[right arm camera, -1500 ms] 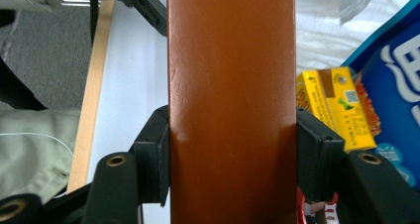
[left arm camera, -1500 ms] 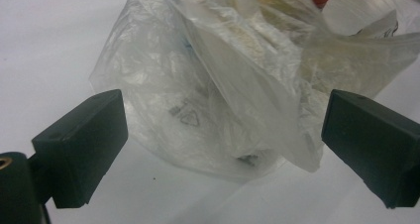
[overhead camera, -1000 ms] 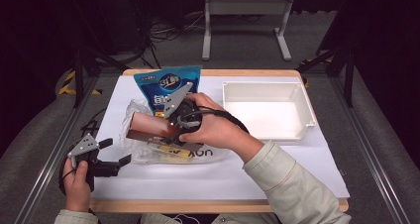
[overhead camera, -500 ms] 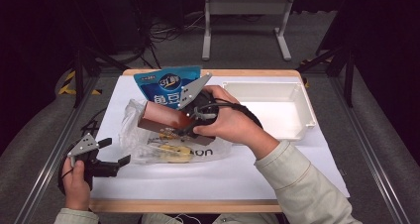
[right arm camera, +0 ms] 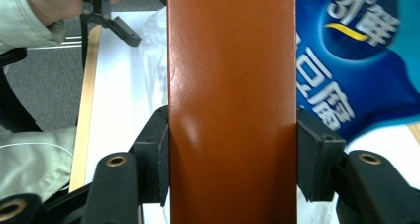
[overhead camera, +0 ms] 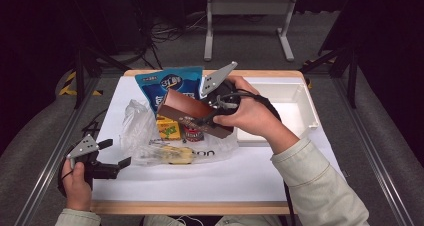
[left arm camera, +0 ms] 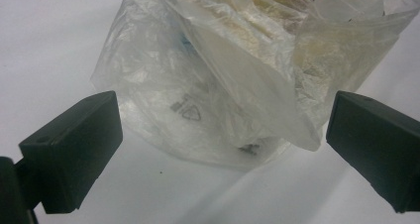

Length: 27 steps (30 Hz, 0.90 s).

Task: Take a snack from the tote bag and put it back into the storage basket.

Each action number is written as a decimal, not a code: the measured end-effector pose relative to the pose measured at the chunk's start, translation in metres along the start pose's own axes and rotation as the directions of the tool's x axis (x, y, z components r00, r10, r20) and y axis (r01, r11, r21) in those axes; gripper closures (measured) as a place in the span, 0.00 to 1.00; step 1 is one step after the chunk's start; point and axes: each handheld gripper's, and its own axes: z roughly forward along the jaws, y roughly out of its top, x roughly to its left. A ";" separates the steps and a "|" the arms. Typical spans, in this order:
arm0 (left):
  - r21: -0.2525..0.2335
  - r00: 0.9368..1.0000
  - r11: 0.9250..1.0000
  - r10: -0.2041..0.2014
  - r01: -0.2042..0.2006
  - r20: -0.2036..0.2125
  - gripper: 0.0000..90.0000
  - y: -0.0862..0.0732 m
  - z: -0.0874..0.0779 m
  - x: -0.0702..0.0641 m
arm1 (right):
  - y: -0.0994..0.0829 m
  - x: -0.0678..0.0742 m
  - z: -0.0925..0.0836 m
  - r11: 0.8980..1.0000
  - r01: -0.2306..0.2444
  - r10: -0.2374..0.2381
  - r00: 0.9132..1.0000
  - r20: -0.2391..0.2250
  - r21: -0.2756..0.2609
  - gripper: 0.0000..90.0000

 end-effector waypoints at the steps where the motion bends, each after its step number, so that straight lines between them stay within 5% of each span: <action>1: 0.001 1.000 1.000 0.002 -0.002 0.000 0.02 0.000 0.000 0.000 | -0.001 -0.002 -0.002 1.000 -0.006 0.006 1.000 0.003 -0.002 0.47; 13: 0.002 1.000 1.000 -0.002 0.002 -0.001 0.02 -0.003 -0.001 0.000 | -0.012 -0.019 -0.024 0.999 -0.049 0.050 0.998 0.045 -0.021 0.47; 27: 0.005 1.000 1.000 -0.002 0.002 0.002 0.02 -0.003 -0.001 0.000 | -0.031 -0.040 -0.042 0.997 -0.075 0.073 0.993 0.096 0.021 0.47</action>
